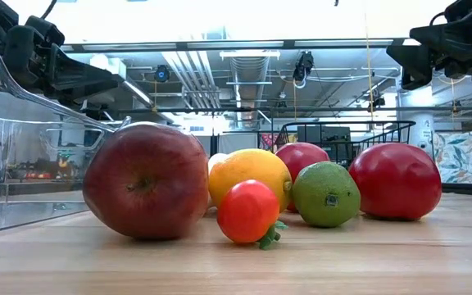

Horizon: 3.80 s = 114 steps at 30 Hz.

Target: Sort produce into baskets

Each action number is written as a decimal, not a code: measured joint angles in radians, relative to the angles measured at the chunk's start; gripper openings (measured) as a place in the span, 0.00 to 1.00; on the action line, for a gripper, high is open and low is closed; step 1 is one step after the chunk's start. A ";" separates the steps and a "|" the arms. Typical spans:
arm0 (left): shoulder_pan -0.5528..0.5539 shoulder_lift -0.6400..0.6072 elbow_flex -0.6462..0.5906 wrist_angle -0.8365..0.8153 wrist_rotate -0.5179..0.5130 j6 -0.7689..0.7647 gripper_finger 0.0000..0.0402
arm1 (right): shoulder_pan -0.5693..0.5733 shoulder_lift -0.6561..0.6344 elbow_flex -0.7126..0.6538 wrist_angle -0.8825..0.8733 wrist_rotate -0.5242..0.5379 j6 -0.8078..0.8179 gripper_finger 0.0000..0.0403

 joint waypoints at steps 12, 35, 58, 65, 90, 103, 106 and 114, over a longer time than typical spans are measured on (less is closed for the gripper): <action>0.000 0.000 0.000 0.000 0.000 0.000 0.41 | 0.000 0.000 0.000 0.000 0.000 0.000 0.54; 0.000 0.000 0.000 0.000 -0.005 0.000 0.41 | 0.000 0.000 0.000 0.002 0.000 0.000 0.54; -0.003 0.006 0.000 0.020 -0.313 -0.704 0.41 | 0.000 0.000 0.000 0.050 0.104 0.364 0.54; -0.005 0.024 0.000 0.135 -0.209 -0.754 0.41 | 0.000 0.000 0.000 0.130 0.071 0.449 0.54; -0.063 0.748 0.591 -0.266 -0.101 -0.506 0.41 | 0.000 0.218 0.405 -0.466 0.325 0.518 0.54; -0.140 1.146 0.829 -0.394 -0.101 -0.603 0.41 | 0.000 0.413 0.550 -0.533 0.339 0.476 0.54; -0.148 1.228 0.906 -0.461 -0.101 -0.636 0.41 | 0.000 0.427 0.557 -0.537 0.339 0.476 0.54; -0.148 1.414 1.065 -0.587 -0.102 -0.533 0.41 | 0.000 0.438 0.557 -0.537 0.340 0.477 0.54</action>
